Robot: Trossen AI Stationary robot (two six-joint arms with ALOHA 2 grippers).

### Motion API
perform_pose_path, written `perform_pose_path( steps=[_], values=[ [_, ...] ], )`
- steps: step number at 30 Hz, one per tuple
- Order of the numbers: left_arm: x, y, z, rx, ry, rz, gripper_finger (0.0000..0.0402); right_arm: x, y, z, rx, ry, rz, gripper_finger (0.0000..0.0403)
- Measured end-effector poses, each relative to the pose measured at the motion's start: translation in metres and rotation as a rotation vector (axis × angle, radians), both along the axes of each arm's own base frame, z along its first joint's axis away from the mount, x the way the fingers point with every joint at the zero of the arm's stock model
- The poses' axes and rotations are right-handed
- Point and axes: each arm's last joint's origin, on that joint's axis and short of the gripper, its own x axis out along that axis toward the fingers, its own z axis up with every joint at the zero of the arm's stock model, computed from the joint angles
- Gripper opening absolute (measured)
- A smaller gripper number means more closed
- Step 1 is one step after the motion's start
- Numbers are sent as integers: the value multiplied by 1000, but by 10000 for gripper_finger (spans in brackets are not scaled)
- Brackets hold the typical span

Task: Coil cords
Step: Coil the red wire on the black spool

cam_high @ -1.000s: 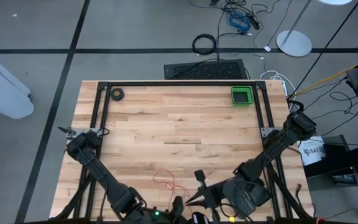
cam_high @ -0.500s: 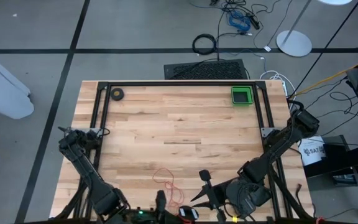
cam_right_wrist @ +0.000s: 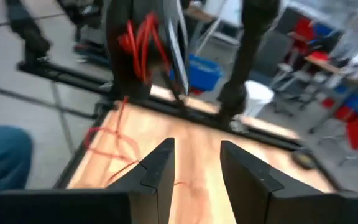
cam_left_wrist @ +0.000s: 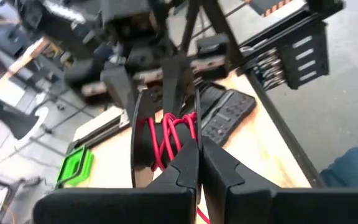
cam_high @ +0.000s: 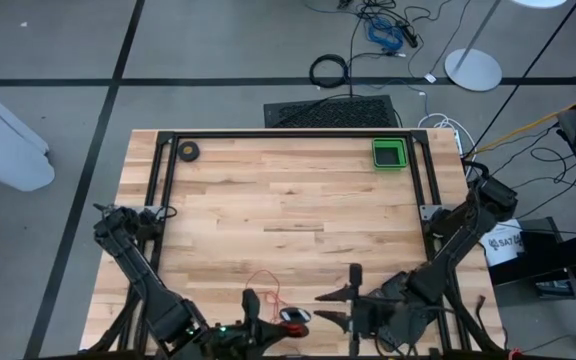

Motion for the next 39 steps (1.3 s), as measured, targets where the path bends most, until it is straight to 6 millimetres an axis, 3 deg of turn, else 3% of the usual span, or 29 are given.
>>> perform_pose_path(
  steps=[12,28,32,37,39],
  values=[
    [15,18,-5,-114,42,67,11,-9,11,16,-20,-112,27,121],
    [19,22,-5,-160,58,53,11,14,-6,10,-37,-92,15,119],
    [19,21,-5,-164,57,50,11,15,-6,9,-31,-89,50,90],
    [20,22,-5,-163,57,50,11,15,-6,8,-40,-77,53,14],
    [20,22,-4,-164,56,50,11,15,-6,8,-37,-78,52,7]
  ],
)
